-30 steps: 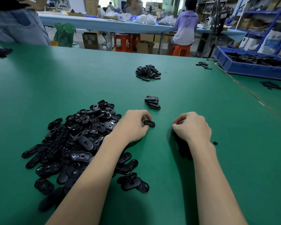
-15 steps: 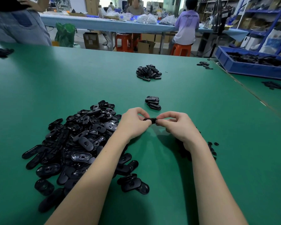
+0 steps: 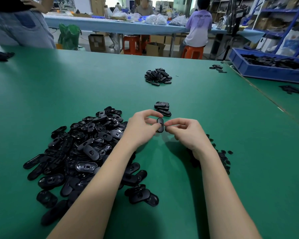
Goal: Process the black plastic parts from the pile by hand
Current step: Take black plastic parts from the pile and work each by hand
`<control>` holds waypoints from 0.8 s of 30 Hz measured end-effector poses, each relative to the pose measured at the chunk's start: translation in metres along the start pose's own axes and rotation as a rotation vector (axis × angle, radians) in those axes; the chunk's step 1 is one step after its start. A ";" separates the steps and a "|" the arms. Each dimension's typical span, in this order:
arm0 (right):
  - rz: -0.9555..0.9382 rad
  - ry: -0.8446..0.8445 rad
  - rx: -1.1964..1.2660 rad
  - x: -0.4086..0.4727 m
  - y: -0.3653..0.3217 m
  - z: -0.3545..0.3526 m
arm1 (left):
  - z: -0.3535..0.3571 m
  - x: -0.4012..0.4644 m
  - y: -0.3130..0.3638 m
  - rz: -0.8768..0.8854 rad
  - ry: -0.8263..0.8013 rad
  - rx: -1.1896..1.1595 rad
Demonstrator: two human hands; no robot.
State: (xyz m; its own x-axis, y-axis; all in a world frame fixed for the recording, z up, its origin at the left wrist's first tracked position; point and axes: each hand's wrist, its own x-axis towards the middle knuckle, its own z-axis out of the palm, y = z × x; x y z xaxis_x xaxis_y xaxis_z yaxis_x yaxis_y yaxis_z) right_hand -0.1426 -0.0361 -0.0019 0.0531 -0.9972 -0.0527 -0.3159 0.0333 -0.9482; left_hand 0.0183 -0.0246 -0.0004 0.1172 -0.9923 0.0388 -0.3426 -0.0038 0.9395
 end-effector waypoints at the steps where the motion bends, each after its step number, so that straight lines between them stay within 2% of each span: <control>1: 0.007 0.012 -0.010 0.001 0.000 0.000 | 0.001 -0.001 0.000 0.024 0.021 0.048; 7: 0.041 0.049 0.029 0.004 0.003 -0.002 | 0.002 -0.004 0.004 0.100 0.031 0.187; 18: 0.086 0.066 0.024 0.001 0.000 -0.003 | -0.001 -0.004 0.004 0.097 0.037 0.083; 24: 0.061 0.079 0.018 0.001 -0.002 -0.001 | -0.003 -0.004 0.006 0.075 -0.016 0.026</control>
State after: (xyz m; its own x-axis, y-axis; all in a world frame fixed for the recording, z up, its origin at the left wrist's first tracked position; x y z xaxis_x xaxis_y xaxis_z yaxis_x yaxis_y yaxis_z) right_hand -0.1431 -0.0369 -0.0002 -0.0404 -0.9955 -0.0860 -0.2987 0.0942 -0.9497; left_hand 0.0183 -0.0202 0.0059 0.0759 -0.9918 0.1028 -0.3736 0.0673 0.9251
